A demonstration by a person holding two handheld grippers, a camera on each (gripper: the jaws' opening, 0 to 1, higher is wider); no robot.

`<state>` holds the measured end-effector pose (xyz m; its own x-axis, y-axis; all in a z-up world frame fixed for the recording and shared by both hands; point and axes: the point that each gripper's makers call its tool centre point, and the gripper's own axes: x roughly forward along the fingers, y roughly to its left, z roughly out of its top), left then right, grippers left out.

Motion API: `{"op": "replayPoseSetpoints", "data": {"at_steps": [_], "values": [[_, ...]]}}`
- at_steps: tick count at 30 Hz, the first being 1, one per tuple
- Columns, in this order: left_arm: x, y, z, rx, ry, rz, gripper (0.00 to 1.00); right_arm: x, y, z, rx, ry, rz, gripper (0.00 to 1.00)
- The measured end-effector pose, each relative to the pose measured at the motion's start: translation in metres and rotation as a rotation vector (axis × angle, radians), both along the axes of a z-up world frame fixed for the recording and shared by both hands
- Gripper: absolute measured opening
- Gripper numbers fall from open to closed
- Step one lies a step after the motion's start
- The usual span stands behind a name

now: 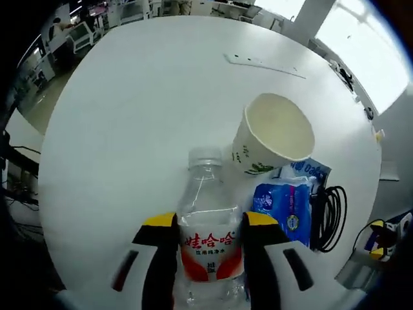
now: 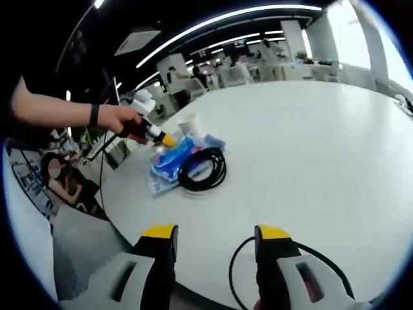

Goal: Arrange the tabletop items into an orderly group along one side of the table until the central work area is clear of visible clutter.

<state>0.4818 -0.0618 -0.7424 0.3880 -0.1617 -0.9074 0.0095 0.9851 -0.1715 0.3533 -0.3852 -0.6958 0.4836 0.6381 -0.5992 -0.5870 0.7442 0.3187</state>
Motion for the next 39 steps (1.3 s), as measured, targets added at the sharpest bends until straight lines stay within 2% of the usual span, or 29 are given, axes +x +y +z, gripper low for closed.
{"op": "replayPoseSetpoints", "data": {"at_steps": [8, 17, 24, 29, 33, 36, 39], "values": [[0.0, 0.006, 0.007, 0.004, -0.018, 0.022, 0.37, -0.001, 0.002, 0.0, 0.003, -0.004, 0.011, 0.48], [0.001, 0.015, 0.029, 0.006, -0.086, 0.057, 0.36, 0.002, 0.002, 0.007, 0.008, -0.042, 0.004, 0.52], [-0.007, 0.021, 0.045, 0.008, -0.14, 0.071, 0.36, 0.004, 0.003, 0.014, 0.023, -0.066, 0.0, 0.53], [-0.014, 0.024, 0.055, 0.012, -0.172, 0.079, 0.36, 0.004, 0.004, 0.022, 0.023, -0.093, 0.015, 0.54], [-0.019, 0.024, 0.063, 0.023, -0.203, 0.082, 0.36, 0.003, 0.001, 0.027, -0.009, -0.113, 0.032, 0.56], [-0.024, 0.022, 0.067, 0.031, -0.222, 0.071, 0.36, 0.008, 0.0, 0.037, 0.005, -0.13, 0.026, 0.57], [-0.029, 0.021, 0.071, 0.036, -0.235, 0.066, 0.36, 0.012, 0.001, 0.046, -0.014, -0.159, 0.047, 0.58]]}}
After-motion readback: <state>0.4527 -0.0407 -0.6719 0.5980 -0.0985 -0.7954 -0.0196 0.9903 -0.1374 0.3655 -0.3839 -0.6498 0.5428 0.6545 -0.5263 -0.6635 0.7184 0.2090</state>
